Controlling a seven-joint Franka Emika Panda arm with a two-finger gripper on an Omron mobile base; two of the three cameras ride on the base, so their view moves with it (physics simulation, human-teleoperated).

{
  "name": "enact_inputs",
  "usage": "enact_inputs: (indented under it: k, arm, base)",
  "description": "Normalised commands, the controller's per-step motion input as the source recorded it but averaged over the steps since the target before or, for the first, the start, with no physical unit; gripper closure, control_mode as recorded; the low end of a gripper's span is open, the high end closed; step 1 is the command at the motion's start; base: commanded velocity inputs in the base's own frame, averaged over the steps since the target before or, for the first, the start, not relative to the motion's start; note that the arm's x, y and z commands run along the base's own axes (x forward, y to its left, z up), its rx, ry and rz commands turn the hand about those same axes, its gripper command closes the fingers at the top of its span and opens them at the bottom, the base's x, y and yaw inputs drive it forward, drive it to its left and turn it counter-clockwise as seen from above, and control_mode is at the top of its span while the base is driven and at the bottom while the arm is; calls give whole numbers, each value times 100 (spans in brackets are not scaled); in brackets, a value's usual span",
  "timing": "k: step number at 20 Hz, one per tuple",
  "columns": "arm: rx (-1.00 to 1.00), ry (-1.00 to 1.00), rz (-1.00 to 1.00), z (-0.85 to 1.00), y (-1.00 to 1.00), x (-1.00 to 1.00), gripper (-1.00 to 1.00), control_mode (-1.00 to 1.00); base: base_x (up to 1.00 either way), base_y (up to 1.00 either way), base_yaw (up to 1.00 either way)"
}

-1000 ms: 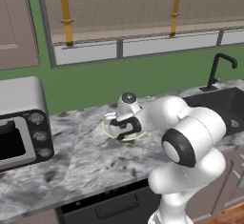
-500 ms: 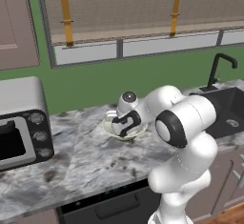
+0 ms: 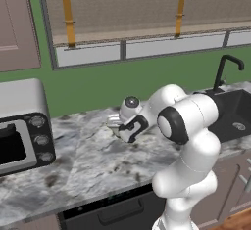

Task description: Pick the lemons from the cabinet and place them in one bowl. Pick the onion from the sink and place it in the other bowl.

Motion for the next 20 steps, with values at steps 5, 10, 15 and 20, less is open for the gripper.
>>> enact_inputs:
  k: [5,10,15,20]
  arm:
    - [0,-2,0,7,-5,-10,-100,-100]
    - [2,0,0,19,-7,-25,-100,-100]
    - [3,0,0,28,-6,-18,-100,-100]
    - [4,9,-1,47,-15,-23,-100,-100]
  base:
    - [0,0,0]
    - [0,0,0]
    - [0,0,0]
    - [0,0,0]
